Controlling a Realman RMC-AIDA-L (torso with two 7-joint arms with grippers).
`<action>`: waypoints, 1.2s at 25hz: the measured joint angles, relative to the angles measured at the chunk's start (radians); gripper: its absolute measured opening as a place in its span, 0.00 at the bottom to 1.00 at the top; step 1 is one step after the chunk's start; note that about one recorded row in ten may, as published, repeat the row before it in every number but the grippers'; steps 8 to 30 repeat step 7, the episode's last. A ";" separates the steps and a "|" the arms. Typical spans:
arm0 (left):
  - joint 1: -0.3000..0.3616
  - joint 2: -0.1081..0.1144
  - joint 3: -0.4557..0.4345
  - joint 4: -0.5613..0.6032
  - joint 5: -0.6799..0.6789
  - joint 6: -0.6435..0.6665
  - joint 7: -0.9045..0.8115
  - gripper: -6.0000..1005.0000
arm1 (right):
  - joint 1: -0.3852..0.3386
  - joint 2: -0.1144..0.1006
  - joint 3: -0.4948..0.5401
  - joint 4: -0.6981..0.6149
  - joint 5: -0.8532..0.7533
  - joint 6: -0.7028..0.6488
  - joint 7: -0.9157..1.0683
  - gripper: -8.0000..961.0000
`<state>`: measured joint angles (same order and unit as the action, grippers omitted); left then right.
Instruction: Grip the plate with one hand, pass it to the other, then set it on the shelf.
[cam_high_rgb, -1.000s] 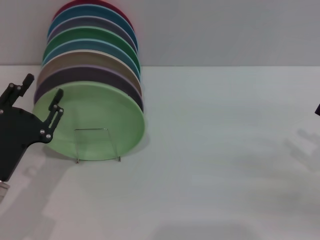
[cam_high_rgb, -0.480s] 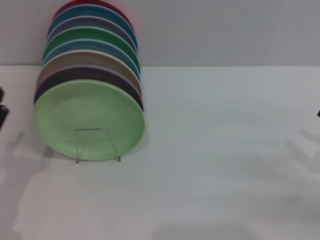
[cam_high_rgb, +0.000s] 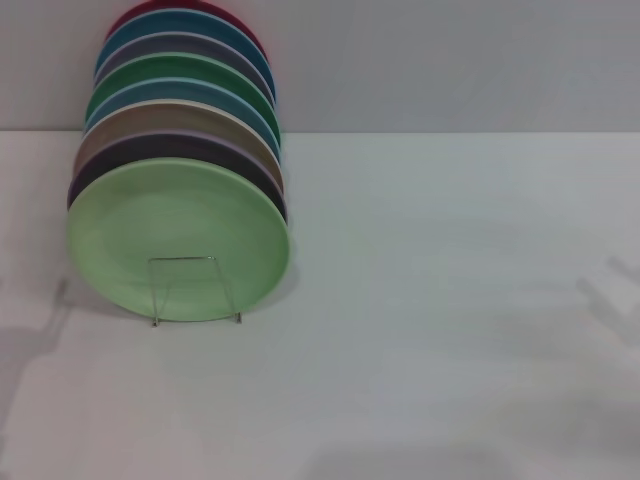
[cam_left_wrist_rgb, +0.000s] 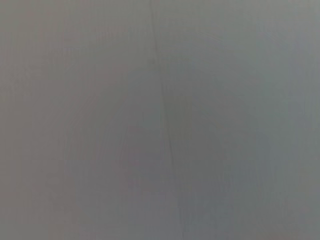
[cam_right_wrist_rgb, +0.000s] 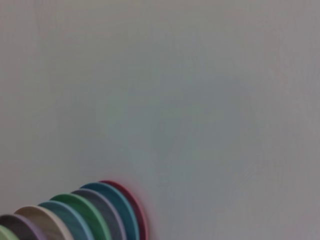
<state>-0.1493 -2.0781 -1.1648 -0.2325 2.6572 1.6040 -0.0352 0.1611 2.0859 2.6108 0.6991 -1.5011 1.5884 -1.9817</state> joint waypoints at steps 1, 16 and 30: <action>0.000 0.000 0.000 0.000 -0.001 -0.001 0.000 0.80 | -0.002 0.001 0.000 -0.010 0.011 0.002 -0.020 0.66; -0.007 -0.001 0.002 -0.002 -0.005 -0.024 -0.001 0.80 | -0.005 0.002 0.000 -0.042 0.025 0.003 -0.088 0.66; -0.007 -0.001 0.002 -0.002 -0.005 -0.024 -0.001 0.80 | -0.005 0.002 0.000 -0.042 0.025 0.003 -0.088 0.66</action>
